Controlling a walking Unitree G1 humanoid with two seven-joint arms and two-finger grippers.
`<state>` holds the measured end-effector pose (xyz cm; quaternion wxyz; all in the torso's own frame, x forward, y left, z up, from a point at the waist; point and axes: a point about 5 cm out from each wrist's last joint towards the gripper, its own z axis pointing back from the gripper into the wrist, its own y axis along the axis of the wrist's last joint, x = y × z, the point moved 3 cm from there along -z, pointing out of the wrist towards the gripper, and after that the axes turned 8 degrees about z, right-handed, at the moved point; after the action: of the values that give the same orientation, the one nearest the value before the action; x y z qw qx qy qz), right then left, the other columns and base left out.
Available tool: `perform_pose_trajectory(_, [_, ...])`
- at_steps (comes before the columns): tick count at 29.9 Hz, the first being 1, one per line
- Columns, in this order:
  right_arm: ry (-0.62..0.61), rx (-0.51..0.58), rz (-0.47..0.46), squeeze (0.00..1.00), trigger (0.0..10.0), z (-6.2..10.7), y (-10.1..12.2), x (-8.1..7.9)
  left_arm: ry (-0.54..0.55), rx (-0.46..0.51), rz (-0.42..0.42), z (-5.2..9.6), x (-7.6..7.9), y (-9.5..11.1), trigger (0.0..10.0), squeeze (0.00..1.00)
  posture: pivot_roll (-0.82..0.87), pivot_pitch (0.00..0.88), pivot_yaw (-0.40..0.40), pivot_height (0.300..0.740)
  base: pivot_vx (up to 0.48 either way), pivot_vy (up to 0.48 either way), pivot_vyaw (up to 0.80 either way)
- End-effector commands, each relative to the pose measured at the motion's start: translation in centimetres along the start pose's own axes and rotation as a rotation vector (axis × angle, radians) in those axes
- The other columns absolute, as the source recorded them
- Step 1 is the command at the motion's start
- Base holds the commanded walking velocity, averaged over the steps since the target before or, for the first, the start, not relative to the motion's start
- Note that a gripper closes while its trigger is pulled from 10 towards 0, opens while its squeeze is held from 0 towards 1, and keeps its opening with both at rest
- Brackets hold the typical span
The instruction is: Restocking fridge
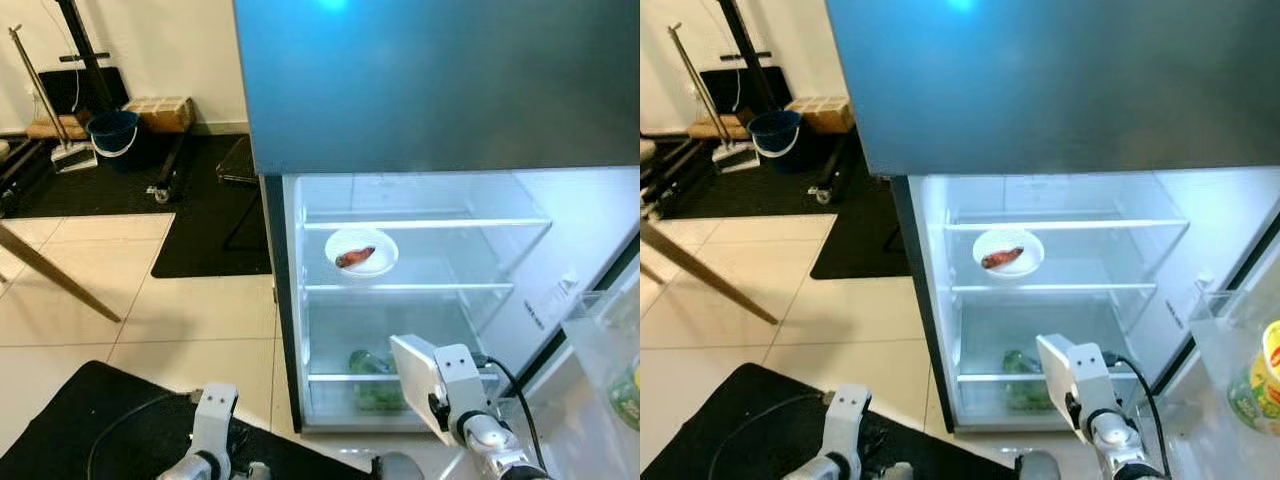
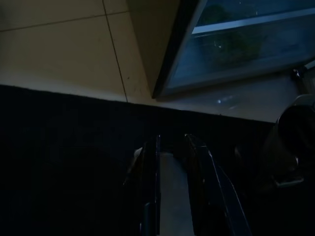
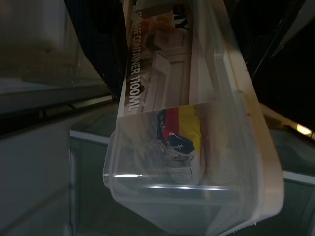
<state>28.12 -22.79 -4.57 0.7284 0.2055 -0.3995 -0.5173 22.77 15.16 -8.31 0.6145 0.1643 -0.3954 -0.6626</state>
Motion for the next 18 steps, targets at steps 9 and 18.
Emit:
perform_pose_trajectory(9, [-0.038, 0.093, -0.053, 0.0, 10.0, -0.3, 2.2, 0.9, -0.013, -0.009, -0.033, 0.1, 0.0, -0.1, 10.0, 0.0, -0.08, 0.0, 0.016, 0.566, 0.0, 0.0, 0.0])
perform_pose_trajectory(18, [-0.059, 0.107, -0.093, 0.0, 10.0, -0.4, 2.9, 1.6, -0.025, -0.008, -0.048, 0.0, 0.1, 0.1, 10.0, 0.0, -0.09, 0.0, 0.024, 0.561, 0.0, 0.0, 0.0])
